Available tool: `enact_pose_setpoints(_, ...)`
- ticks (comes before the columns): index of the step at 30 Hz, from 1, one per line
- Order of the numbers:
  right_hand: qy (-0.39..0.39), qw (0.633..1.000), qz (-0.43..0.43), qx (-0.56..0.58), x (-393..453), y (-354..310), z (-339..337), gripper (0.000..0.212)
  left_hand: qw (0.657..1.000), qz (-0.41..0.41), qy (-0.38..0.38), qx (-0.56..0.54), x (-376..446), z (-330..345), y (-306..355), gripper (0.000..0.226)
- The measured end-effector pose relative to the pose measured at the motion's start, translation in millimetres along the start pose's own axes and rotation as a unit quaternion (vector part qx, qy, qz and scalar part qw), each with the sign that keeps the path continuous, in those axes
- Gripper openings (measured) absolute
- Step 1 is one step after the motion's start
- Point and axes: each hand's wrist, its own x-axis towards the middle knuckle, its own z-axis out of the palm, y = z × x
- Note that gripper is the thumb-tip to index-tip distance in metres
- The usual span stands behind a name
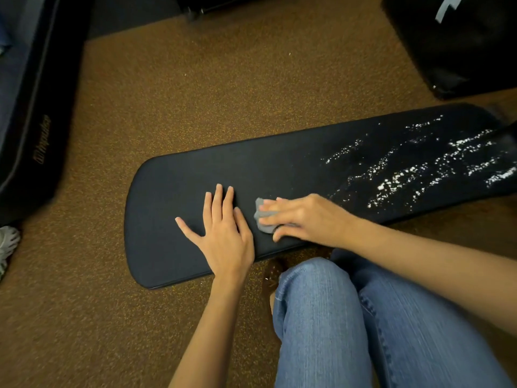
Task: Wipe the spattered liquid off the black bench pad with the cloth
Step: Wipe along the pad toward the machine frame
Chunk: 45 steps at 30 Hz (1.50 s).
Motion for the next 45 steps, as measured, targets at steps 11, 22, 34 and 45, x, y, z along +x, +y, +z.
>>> enact_pose_setpoints(11, 0.129, 0.989, 0.070, -0.004, 18, 15, -9, 0.026, 1.000, -0.006, 0.009, -0.004, 0, 6, -1, 0.045)
enact_pose_setpoints(22, 0.171, 0.975, 0.132, -0.050, 9, 57, -37, 0.032, 1.000, -0.016, 0.009, -0.008, -1, 5, 2, 0.045)
enact_pose_setpoints(34, 0.125, 0.988, 0.052, -0.079, 5, 52, -27, 0.025, 1.000, -0.016, 0.013, -0.016, -1, 6, 1, 0.045)
enact_pose_setpoints(45, 0.081, 0.996, 0.002, -0.048, 38, -5, 21, 0.040, 1.000, -0.018, 0.016, -0.008, -1, 5, 3, 0.045)
